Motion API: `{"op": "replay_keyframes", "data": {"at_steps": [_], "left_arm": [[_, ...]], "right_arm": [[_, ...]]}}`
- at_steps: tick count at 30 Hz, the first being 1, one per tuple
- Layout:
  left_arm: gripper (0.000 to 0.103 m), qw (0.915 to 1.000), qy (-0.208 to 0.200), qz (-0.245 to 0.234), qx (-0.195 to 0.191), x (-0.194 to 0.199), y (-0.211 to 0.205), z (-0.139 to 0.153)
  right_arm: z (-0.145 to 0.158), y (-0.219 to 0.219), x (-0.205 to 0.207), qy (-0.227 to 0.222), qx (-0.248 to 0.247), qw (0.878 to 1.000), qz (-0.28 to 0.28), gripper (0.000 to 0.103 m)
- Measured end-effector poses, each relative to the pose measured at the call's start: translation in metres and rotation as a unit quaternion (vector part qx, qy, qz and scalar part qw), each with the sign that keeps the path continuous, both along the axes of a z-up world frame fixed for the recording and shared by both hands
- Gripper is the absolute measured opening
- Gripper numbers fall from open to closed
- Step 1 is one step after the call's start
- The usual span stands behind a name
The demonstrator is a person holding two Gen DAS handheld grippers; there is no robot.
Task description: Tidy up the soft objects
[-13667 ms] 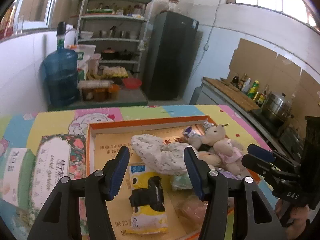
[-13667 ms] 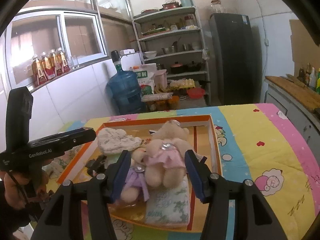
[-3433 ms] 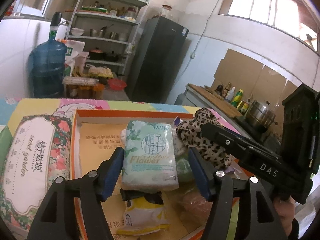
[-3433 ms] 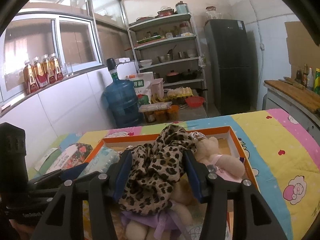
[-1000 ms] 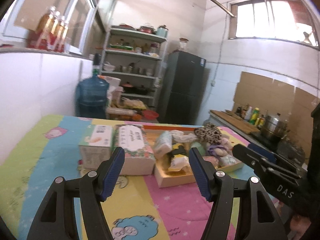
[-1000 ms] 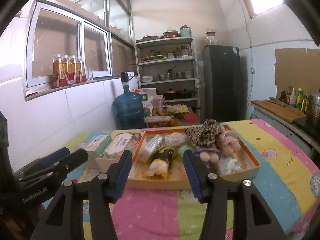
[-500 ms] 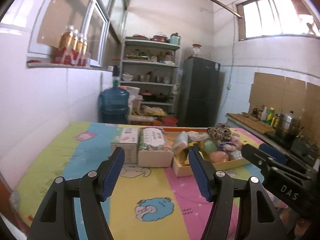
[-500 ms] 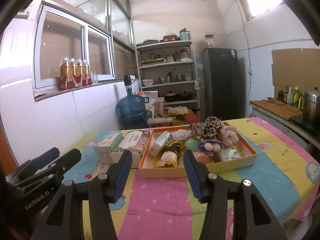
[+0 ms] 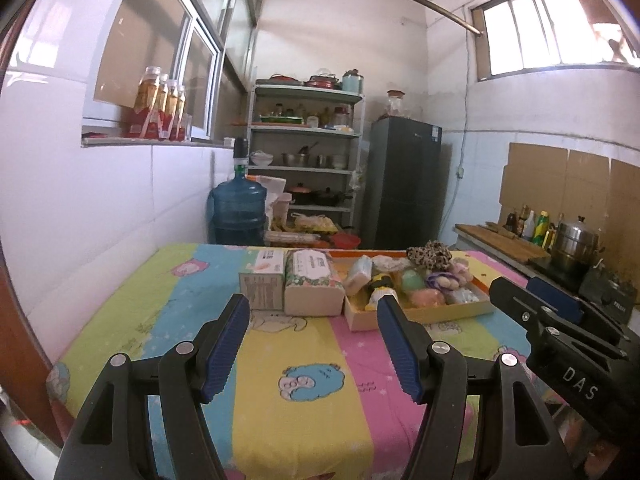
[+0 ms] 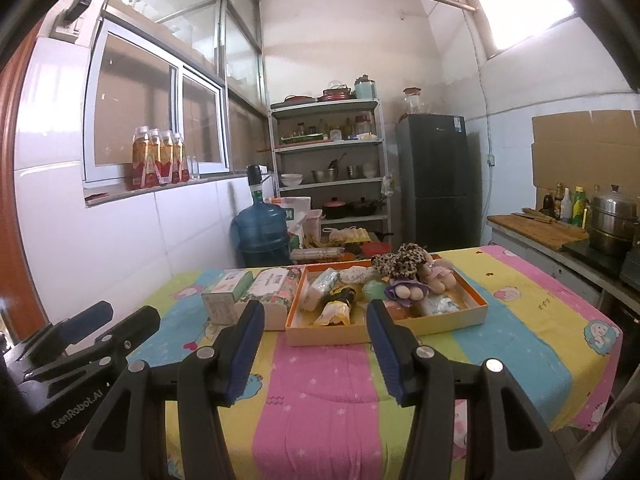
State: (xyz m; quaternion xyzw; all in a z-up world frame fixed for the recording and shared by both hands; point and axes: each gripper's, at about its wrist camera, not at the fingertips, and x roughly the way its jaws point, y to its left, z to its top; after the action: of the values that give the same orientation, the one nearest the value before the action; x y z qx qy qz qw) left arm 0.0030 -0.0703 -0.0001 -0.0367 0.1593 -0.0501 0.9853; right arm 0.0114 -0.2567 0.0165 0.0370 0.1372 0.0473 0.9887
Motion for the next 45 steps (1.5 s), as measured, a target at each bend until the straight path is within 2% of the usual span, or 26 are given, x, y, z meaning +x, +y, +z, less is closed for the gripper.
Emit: {"op": "replay_keyframes", "data": {"at_steps": [12,45], "left_arm": [[0.068,1.0,-0.008,0.004,-0.001,-0.023,0.002,0.004],[0.068,0.9999,-0.007,0.003,0.007,-0.022,-0.005,0.007]], "right_arm": [[0.004,0.006,-0.024,-0.014,-0.002,1.0,0.009,0.053],[0.005,0.009,-0.025,-0.015,0.006,1.0,0.014,0.053]]}}
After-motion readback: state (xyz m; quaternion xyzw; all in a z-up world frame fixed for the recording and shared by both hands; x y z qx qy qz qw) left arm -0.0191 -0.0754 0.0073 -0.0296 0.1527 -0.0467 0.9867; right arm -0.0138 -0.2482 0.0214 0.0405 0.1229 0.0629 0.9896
